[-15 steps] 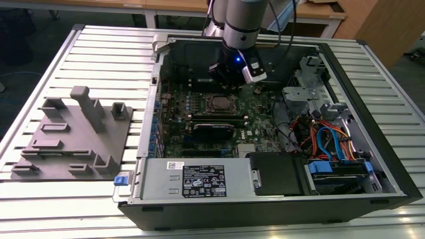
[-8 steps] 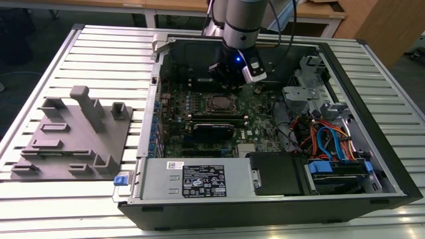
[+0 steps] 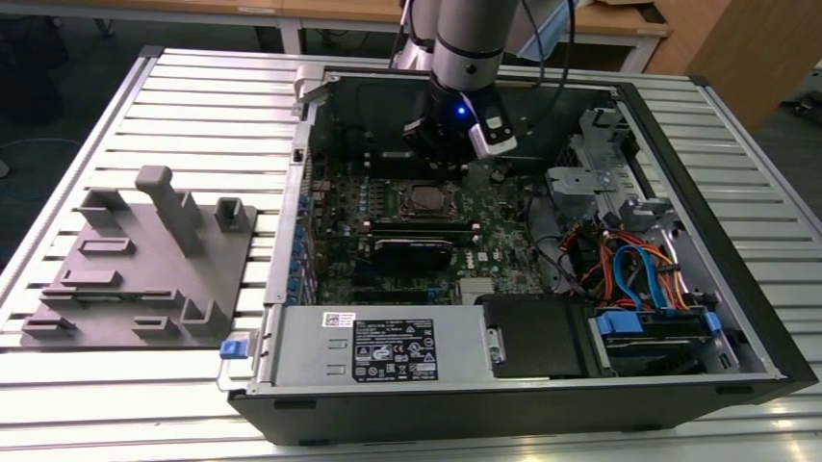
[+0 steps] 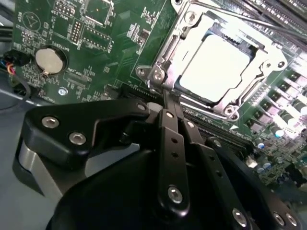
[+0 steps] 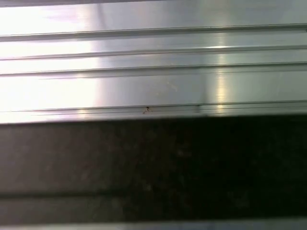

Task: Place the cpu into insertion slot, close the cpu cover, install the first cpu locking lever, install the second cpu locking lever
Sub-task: 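Install the first cpu locking lever, then install the second cpu locking lever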

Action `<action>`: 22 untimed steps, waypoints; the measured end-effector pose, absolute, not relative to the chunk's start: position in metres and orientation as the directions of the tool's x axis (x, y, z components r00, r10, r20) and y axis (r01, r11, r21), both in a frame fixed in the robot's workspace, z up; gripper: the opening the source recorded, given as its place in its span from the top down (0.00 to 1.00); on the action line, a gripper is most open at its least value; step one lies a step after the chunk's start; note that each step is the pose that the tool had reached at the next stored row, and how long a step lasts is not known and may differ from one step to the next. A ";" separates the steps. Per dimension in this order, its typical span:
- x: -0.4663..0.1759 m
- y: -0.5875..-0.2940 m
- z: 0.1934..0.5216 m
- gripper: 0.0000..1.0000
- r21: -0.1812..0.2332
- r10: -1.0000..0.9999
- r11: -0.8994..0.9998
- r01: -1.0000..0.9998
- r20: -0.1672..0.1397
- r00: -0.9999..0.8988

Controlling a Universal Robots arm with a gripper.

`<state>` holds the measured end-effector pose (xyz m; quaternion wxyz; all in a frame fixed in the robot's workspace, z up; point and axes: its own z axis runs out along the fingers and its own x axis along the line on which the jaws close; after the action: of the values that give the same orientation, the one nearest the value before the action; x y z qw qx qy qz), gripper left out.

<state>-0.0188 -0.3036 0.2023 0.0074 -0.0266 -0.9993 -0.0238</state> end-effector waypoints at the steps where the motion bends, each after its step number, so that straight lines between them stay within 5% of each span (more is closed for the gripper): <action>1: -0.019 -0.304 0.203 0.90 0.047 0.053 0.997 0.054 0.016 -0.998; 22: -0.019 -0.305 0.205 0.90 0.047 0.053 0.997 0.054 0.016 -0.998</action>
<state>-0.0188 -0.3050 0.2046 0.0074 -0.0266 -0.9993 -0.0238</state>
